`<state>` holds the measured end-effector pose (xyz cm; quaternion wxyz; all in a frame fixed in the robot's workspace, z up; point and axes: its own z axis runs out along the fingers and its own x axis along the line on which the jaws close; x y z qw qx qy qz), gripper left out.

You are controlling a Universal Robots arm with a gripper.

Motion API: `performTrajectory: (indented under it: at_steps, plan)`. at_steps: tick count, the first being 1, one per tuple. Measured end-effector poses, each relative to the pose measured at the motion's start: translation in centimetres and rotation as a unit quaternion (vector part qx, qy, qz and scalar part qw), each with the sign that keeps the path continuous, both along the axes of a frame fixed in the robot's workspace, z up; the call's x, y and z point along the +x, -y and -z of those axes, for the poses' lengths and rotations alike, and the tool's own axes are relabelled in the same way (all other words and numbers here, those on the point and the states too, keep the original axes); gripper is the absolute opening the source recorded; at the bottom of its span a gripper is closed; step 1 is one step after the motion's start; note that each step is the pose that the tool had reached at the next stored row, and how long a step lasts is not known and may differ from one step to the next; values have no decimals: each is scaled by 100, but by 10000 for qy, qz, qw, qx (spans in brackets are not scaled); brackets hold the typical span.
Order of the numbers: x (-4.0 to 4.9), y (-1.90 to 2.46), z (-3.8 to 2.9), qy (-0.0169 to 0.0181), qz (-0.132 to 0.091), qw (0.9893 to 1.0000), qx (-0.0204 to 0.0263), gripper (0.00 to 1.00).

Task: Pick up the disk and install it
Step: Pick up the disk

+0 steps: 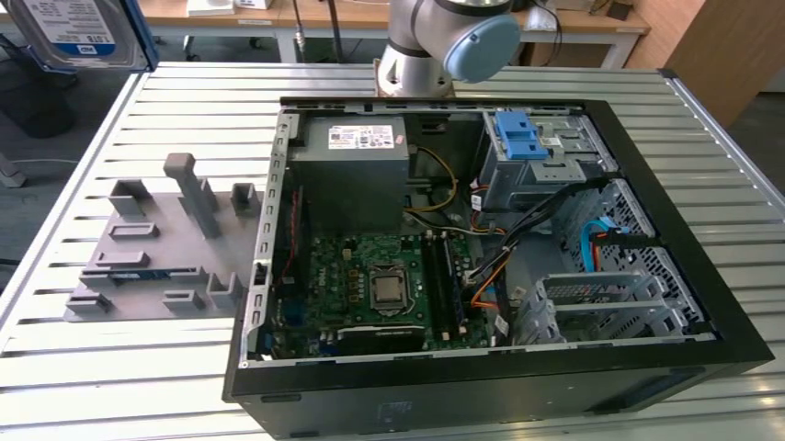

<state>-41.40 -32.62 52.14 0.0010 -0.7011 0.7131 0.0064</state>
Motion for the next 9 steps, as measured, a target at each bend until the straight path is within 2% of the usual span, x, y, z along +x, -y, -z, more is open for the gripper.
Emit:
performTrajectory:
  at_steps: [9]
  plan:
    - [48, 0, 1, 0, 0, 10000, 0, 36]
